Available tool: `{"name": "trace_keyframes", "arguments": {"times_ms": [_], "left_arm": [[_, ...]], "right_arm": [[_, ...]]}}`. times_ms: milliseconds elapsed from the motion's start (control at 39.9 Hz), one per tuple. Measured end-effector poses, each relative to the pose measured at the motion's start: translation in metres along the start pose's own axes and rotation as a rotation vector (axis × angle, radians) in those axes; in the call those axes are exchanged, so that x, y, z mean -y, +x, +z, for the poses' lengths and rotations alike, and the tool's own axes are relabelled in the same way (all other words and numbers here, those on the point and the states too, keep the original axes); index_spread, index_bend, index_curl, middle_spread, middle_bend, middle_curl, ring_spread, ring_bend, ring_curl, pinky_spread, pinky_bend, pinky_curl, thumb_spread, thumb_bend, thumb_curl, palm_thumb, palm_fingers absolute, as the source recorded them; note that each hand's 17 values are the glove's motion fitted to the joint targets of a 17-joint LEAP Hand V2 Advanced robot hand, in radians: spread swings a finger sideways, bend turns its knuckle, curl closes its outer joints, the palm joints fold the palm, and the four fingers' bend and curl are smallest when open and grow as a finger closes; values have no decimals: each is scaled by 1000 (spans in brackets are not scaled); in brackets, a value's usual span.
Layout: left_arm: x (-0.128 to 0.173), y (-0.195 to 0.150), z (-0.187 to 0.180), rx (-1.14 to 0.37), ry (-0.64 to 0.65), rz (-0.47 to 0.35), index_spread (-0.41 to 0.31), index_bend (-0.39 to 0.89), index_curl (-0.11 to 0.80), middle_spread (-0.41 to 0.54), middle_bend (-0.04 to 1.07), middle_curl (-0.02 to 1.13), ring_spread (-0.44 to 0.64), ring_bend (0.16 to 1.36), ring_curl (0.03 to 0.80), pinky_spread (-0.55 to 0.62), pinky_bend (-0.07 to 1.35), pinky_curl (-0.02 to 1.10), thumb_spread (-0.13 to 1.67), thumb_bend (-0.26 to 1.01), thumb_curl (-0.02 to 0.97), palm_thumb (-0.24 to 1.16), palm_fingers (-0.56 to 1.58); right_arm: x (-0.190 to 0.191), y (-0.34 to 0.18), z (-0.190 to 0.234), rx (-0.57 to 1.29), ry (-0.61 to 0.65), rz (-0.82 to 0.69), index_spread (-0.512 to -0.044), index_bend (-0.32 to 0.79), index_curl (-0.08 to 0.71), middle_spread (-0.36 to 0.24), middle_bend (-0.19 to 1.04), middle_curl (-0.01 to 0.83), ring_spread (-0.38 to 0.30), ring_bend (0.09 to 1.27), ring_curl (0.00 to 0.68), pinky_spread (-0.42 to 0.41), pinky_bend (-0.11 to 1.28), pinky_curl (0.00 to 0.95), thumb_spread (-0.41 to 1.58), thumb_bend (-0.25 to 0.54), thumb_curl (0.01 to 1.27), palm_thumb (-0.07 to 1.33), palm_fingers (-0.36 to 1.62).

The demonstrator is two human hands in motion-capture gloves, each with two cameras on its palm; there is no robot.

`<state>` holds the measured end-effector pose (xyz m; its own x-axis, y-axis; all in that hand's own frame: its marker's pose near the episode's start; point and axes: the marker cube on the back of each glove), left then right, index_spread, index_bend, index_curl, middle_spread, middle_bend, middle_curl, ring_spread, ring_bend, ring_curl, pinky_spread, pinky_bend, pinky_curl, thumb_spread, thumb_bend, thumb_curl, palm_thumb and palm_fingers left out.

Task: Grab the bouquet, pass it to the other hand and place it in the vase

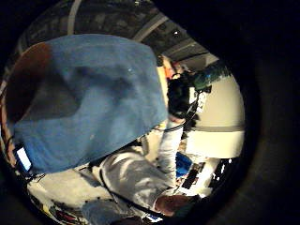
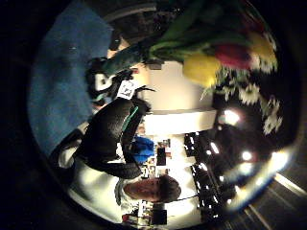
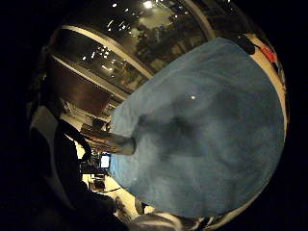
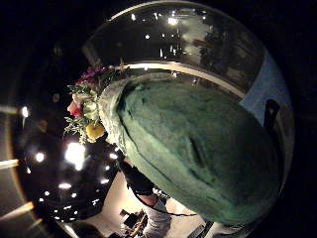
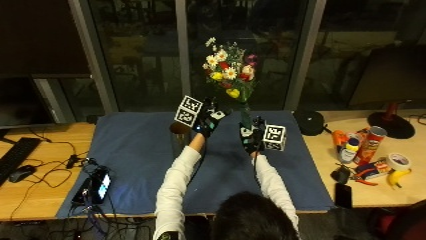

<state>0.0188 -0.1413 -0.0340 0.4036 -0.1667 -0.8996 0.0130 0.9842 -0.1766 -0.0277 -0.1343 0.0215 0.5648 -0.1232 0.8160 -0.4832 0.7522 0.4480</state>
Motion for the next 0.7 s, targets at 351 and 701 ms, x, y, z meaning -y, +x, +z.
{"name": "trace_keyframes", "arguments": {"times_ms": [351, 701], "left_arm": [[15, 33, 67, -296, 24, 123, 177, 78, 178, 275, 217, 358, 288, 669, 331, 242, 509, 379, 965, -21, 350, 435, 243], [18, 20, 63, -317, 173, 153, -146, 291, 331, -178, 572, 502, -226, 577, 359, -197, 331, 372, 656, 66, 519, 855, 1195]], "right_arm": [[-56, -33, 58, 218, -66, -78, -206, 456, 580, -165, 832, 630, -181, 988, 553, -239, 750, 510, 512, -26, 667, 1022, 1387], [-88, -45, 74, 342, -235, -62, -209, 470, 602, -164, 806, 616, -184, 960, 539, -246, 728, 502, 458, -45, 703, 969, 1371]]}}
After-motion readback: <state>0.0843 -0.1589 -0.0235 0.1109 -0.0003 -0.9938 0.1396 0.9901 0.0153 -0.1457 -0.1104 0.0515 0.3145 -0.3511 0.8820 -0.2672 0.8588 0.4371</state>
